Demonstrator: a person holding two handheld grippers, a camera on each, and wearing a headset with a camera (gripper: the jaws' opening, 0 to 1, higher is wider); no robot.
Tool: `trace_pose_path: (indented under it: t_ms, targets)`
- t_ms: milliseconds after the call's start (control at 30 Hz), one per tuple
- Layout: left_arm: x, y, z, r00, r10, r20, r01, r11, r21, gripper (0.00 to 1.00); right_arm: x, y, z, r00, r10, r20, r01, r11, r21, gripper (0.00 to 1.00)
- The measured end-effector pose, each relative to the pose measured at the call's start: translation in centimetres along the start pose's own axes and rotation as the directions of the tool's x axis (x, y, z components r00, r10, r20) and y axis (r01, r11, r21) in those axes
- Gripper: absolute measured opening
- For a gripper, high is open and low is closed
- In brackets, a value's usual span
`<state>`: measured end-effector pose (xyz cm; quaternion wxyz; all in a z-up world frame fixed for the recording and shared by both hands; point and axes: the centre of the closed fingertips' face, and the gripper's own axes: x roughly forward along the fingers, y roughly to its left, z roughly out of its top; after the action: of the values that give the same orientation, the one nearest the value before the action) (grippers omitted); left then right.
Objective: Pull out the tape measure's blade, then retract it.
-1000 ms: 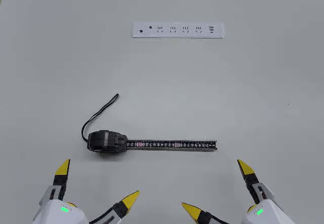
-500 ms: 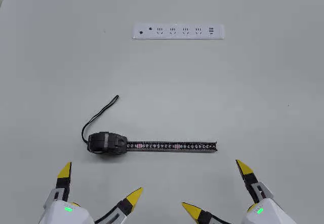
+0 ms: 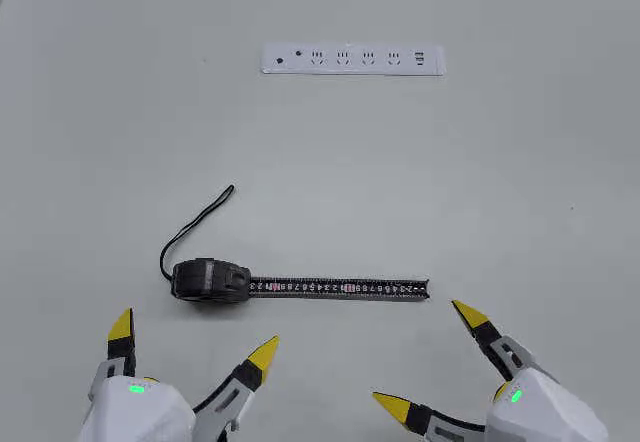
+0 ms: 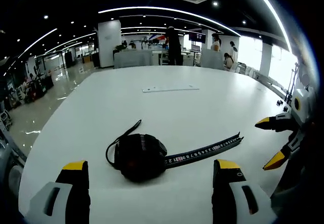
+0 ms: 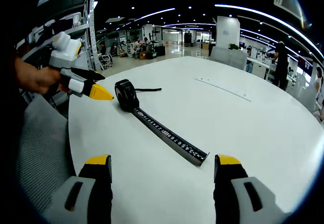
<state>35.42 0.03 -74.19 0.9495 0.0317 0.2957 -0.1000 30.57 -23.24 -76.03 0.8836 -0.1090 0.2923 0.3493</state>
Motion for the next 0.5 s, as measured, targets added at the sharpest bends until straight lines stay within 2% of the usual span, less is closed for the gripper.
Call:
trace_pose_path:
  t_ms: [233,333,433,500]
  targets:
    - [1.1,0.2,-0.2,0.9998,0.021,-0.004,-0.021,1.0,-0.008,0.99,0.8,-0.3,-0.2,0.9972,0.074,-0.004,-0.074,0.996,-0.048,0.78]
    - [1.5,0.3,-0.3,0.9996,0.027,-0.006,-0.027,1.0,-0.014,0.98,1.1,-0.4,-0.5,0.9937,0.109,-0.026,-0.11,0.991,-0.079,0.75]
    - [2.0,0.3,-0.5,0.9995,0.031,-0.012,-0.031,0.999,-0.019,0.97,1.4,-0.8,-1.1,0.9885,0.138,-0.061,-0.146,0.978,-0.148,0.72]
    - [2.3,0.4,-0.6,0.9993,0.033,-0.016,-0.034,0.999,-0.023,0.96,1.5,-1.0,-1.0,0.9871,0.146,-0.066,-0.154,0.977,-0.15,0.71]
